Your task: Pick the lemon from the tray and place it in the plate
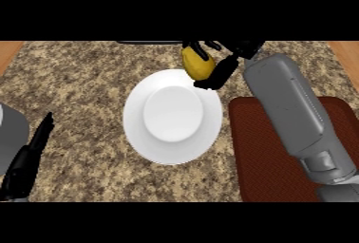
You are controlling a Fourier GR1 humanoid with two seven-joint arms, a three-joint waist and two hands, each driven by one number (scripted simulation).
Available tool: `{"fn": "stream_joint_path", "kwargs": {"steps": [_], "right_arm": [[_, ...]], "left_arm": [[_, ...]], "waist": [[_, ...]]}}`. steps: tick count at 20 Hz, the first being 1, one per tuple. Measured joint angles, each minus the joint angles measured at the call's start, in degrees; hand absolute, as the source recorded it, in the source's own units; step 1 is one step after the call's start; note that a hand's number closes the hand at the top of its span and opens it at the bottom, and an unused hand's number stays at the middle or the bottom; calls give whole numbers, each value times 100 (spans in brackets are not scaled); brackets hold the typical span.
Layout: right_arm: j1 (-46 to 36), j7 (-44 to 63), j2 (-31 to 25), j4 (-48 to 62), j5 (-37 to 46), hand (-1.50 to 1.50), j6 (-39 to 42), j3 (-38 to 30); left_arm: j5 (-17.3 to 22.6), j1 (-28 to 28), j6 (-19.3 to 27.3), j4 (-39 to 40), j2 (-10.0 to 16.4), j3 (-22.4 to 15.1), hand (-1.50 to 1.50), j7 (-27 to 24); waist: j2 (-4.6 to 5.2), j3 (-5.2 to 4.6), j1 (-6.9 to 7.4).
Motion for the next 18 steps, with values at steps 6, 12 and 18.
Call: {"fn": "stream_joint_path", "kwargs": {"steps": [6, 12, 18], "right_arm": [[121, 456, 676, 167, 485, 150, -226, 499], [223, 708, 956, 603, 121, 150, -403, 972], [284, 1298, 1022, 1162, -683, -150, -1134, 1599]], "left_arm": [[0, -111, -96, -33, 3, 31, 0, 81], [-96, -118, -101, 48, -84, -6, 0, -42], [-104, -275, -199, 81, -92, -15, 0, 27]], "waist": [[25, 0, 49], [43, 0, 132], [62, 1, 212]]}}
